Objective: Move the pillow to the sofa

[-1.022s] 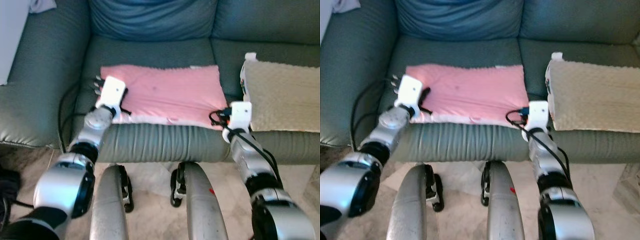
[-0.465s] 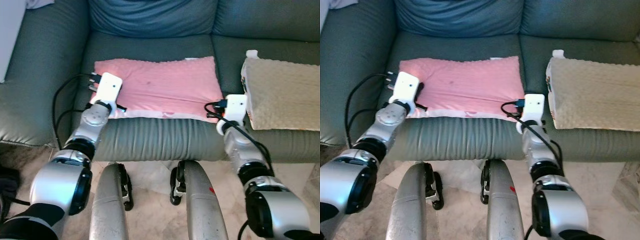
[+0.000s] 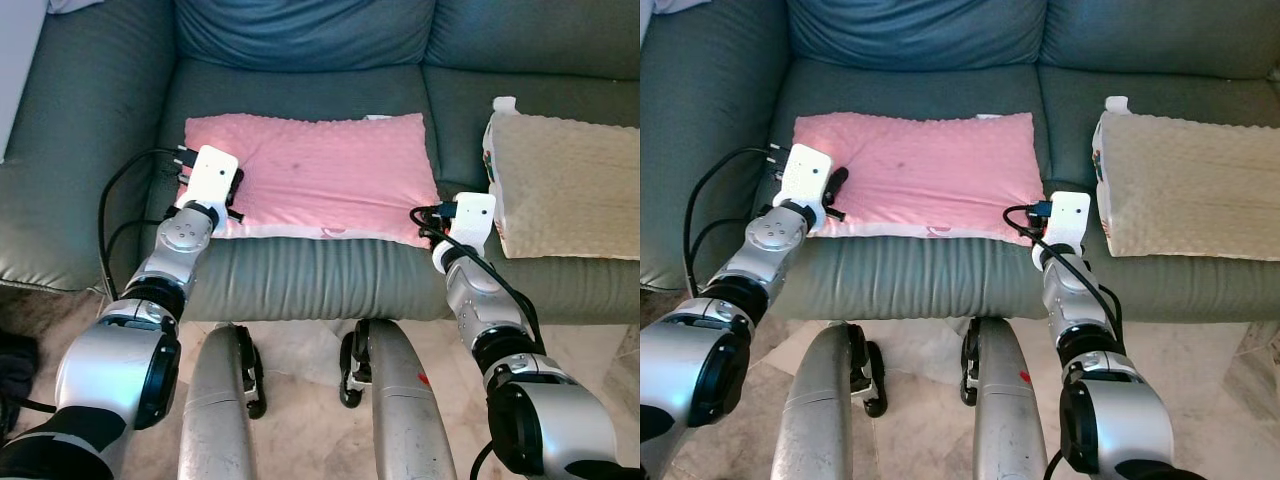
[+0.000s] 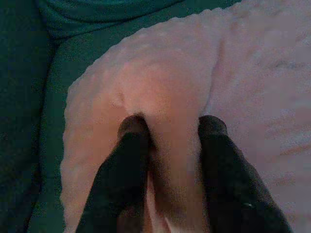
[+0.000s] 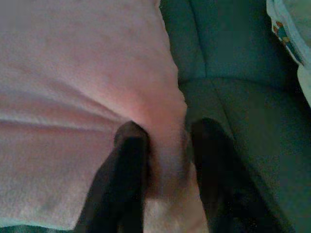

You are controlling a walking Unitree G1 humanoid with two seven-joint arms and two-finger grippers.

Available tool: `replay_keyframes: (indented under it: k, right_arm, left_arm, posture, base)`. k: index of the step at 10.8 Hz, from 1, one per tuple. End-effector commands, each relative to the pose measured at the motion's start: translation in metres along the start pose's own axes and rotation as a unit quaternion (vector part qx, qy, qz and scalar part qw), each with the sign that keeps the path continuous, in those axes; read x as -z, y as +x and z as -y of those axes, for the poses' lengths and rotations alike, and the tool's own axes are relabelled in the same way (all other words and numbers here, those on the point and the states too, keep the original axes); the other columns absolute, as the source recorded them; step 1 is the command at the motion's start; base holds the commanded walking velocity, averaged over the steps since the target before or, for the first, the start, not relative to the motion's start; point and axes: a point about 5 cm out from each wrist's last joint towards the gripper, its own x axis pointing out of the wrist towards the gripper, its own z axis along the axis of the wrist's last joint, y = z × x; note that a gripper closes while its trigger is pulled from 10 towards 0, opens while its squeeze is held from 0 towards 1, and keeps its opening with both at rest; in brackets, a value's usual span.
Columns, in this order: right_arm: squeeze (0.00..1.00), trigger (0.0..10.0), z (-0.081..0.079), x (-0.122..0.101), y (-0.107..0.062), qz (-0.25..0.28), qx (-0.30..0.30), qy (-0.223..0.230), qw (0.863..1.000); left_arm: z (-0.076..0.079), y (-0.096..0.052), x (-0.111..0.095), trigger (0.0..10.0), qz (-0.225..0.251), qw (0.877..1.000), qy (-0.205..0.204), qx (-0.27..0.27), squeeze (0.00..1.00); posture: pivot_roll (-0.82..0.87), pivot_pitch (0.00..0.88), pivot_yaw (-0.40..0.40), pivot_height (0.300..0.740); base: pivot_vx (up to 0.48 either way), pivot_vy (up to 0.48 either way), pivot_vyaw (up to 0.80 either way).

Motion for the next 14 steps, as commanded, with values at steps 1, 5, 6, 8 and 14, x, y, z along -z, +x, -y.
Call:
replay_keyframes:
  k: [1, 5, 6, 8, 14]
  right_arm:
    - [1.00, 10.0, 0.009, 0.016, -0.006, -0.027, 0.025, 0.010, 0.999]
    - [1.00, 10.0, 0.008, 0.016, -0.006, -0.021, 0.023, 0.030, 0.999]
    - [1.00, 10.0, 0.007, 0.016, -0.007, -0.022, 0.021, 0.029, 0.999]
    - [1.00, 10.0, 0.006, 0.016, -0.006, -0.023, 0.016, 0.028, 0.999]
    - [1.00, 10.0, 0.006, 0.012, -0.005, -0.016, 0.011, 0.033, 0.999]
  left_arm:
    - [-0.013, -0.006, 0.014, 10.0, -0.032, 0.999, 0.006, -0.023, 1.00]
    - [-0.012, -0.006, 0.015, 10.0, -0.029, 0.998, 0.047, -0.025, 1.00]
    - [-0.013, -0.006, 0.015, 10.0, -0.028, 0.998, 0.054, -0.030, 1.00]
    - [-0.018, -0.006, 0.013, 10.0, -0.028, 0.997, 0.060, -0.047, 1.00]
    - [-0.040, -0.010, 0.014, 10.0, -0.033, 0.992, 0.036, -0.113, 1.00]
  posture:
    - [-0.08, 0.427, -0.028, 0.645]
    - [-0.08, 0.414, -0.028, 0.645]
    - [-0.08, 0.411, -0.032, 0.645]
    - [-0.08, 0.405, -0.036, 0.645]
    - [-0.07, 0.370, -0.023, 0.645]
  base:
    - [0.000, 0.000, 0.00]
    - [0.000, 0.000, 0.00]
    - [0.000, 0.000, 0.00]
    - [0.000, 0.000, 0.00]
    - [0.000, 0.000, 0.00]
